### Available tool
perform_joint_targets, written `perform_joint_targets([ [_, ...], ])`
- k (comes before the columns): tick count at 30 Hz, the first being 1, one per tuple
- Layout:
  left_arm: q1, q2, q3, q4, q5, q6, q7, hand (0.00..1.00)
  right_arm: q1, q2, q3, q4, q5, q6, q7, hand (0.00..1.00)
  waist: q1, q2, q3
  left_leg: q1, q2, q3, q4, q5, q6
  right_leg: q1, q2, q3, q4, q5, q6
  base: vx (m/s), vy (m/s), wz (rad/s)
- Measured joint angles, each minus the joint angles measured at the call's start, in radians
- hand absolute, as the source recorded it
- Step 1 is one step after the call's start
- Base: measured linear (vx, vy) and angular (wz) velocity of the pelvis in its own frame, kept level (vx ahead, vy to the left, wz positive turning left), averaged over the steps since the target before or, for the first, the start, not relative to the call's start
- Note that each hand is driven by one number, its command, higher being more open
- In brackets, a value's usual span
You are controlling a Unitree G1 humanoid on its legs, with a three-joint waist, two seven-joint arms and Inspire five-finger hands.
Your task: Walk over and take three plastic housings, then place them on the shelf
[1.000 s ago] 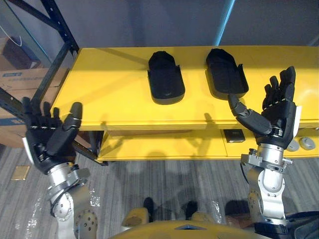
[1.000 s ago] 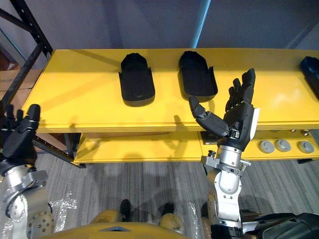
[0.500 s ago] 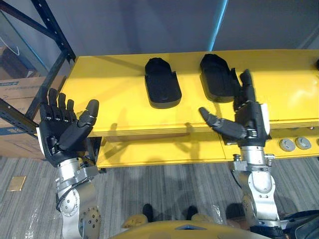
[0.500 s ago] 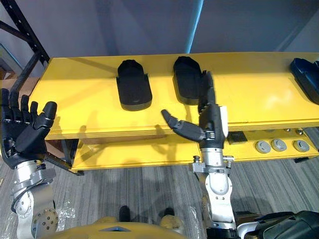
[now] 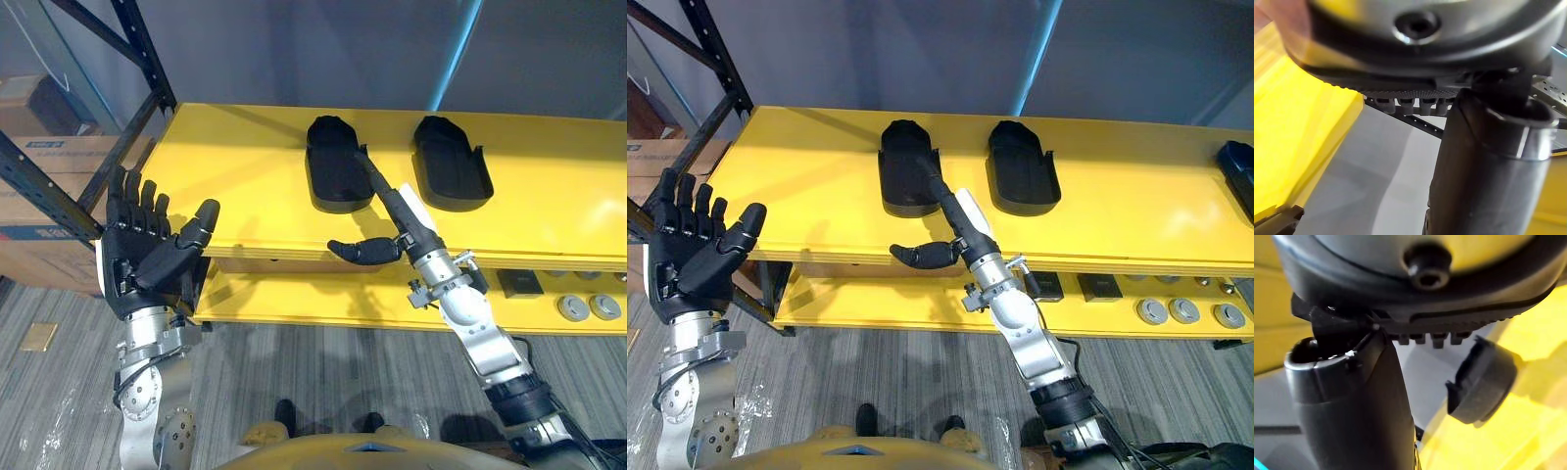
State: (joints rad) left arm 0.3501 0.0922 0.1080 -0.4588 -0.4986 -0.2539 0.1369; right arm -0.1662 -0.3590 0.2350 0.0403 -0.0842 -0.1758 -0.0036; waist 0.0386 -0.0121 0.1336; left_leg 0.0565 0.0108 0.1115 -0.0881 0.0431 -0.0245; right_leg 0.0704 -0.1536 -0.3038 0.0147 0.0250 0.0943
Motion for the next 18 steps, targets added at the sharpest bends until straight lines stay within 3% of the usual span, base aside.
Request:
perform_joint_targets([
  [4, -0.004, 0.000, -0.021, 0.025, 0.033, 0.020, 0.003, 1.00, -0.061, 0.089, -0.010, 0.121, 0.035, 0.045, -0.120, 1.00, 0.013, 0.004, 0.003, -0.007, -0.002, -0.010, 0.001, 0.006, 0.000, -0.001, -0.001, -0.009, 0.000, 0.000, 0.000, 0.00, -0.003, 0.08],
  [11, -0.002, -0.017, -0.033, 0.067, 0.037, 0.067, -0.011, 1.00, -0.087, 0.165, -0.007, 0.121, 0.058, 0.035, -0.187, 1.00, 0.014, 0.016, 0.009, -0.015, -0.002, -0.019, 0.003, 0.008, -0.005, -0.007, -0.001, -0.017, 0.000, -0.001, -0.001, 0.00, 0.000, 0.03],
  [18, -0.002, -0.017, -0.040, 0.067, 0.038, 0.066, -0.040, 1.00, -0.090, 0.172, 0.003, 0.121, 0.055, 0.014, -0.234, 1.00, 0.012, 0.051, 0.030, -0.025, 0.001, -0.018, 0.004, 0.013, -0.006, -0.020, 0.001, -0.018, 0.000, -0.002, -0.002, 0.00, 0.000, 0.00],
])
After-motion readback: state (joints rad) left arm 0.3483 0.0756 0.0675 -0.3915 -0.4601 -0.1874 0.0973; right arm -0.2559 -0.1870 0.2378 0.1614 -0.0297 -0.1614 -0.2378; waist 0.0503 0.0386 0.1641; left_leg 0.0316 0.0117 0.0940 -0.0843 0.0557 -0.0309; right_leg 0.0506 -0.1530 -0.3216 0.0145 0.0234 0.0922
